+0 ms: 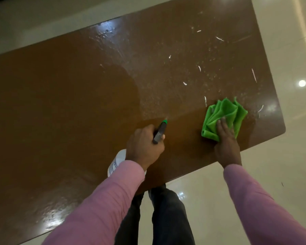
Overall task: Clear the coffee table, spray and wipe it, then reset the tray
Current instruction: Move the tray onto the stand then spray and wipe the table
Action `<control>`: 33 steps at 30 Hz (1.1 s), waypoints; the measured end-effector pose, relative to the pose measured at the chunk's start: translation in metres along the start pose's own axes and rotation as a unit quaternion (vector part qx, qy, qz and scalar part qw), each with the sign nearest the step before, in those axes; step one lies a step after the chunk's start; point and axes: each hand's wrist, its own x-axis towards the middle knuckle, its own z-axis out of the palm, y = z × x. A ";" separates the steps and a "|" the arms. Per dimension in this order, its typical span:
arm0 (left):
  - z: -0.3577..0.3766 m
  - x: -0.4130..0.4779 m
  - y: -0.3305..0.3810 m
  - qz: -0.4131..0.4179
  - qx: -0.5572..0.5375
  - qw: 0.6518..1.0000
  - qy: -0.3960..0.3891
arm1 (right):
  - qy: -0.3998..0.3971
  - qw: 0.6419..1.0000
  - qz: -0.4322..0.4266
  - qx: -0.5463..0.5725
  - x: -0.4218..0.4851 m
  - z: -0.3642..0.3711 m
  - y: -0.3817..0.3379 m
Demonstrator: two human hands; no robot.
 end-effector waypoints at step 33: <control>-0.048 0.028 -0.020 -0.072 -0.093 0.977 0.179 | 0.009 0.985 -0.147 -0.086 0.101 -0.019 -0.075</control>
